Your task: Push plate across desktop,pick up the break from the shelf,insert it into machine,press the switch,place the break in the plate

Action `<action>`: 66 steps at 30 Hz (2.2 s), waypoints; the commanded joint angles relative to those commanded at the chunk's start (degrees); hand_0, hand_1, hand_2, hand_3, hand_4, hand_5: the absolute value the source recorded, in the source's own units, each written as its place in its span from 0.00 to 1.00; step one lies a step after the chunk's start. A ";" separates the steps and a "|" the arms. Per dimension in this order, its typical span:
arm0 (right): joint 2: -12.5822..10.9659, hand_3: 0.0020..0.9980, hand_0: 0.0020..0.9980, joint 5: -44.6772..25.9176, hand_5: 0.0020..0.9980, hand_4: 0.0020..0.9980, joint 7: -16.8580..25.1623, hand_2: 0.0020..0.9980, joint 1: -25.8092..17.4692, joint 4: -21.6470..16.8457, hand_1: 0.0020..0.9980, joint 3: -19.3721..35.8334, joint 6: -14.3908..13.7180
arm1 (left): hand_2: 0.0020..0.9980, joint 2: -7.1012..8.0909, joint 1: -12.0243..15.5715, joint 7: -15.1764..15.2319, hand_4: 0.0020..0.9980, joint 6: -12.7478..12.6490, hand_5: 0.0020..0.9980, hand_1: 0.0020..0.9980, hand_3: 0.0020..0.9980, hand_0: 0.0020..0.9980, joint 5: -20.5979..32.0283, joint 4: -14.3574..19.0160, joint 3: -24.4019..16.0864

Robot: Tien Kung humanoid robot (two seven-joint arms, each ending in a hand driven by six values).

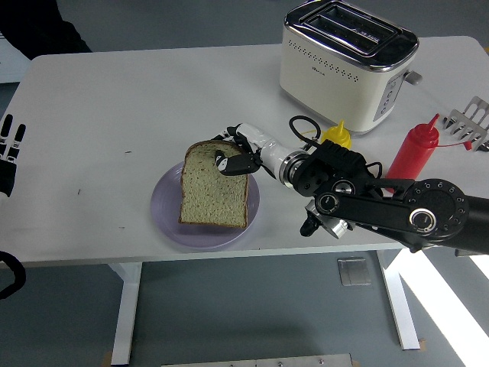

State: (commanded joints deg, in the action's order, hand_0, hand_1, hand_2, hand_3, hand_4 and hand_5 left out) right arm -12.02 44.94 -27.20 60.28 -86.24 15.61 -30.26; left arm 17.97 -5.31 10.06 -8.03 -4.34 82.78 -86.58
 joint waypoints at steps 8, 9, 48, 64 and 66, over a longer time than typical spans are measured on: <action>1.10 0.52 0.44 -0.80 0.00 0.14 0.26 0.55 0.71 0.55 0.48 -0.32 0.33 | 0.71 0.01 -0.07 0.05 0.76 0.00 0.99 0.76 0.75 0.82 0.03 -0.13 0.07; 1.24 0.52 0.44 -0.99 0.00 0.14 0.28 0.55 0.79 0.66 0.48 -0.40 0.46 | 0.71 0.01 -0.08 0.06 0.76 0.00 0.99 0.76 0.75 0.82 0.02 -0.15 0.08; 4.44 0.71 0.67 -1.98 0.20 0.59 2.32 0.77 1.82 7.95 0.75 -2.14 9.62 | 0.71 -0.02 -0.46 0.32 0.76 0.00 0.99 0.76 0.76 0.82 -0.41 -1.38 -0.58; 4.39 0.73 0.69 0.45 0.33 0.75 5.43 0.79 1.63 9.02 0.77 -2.07 11.25 | 0.71 -0.21 -0.40 0.14 0.76 0.22 0.99 0.76 0.76 0.82 -1.69 -2.32 -0.10; 4.37 0.73 0.70 0.84 0.33 0.77 5.71 0.79 1.61 9.14 0.77 -2.04 11.26 | 0.71 -0.23 -0.41 0.06 0.76 0.27 0.99 0.76 0.76 0.82 -1.62 -2.41 -0.06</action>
State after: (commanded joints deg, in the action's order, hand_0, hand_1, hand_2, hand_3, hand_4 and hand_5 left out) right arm -7.65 45.79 -21.49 61.88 -77.10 13.57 -19.00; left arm 17.75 -5.73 10.11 -7.76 -5.95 80.38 -86.64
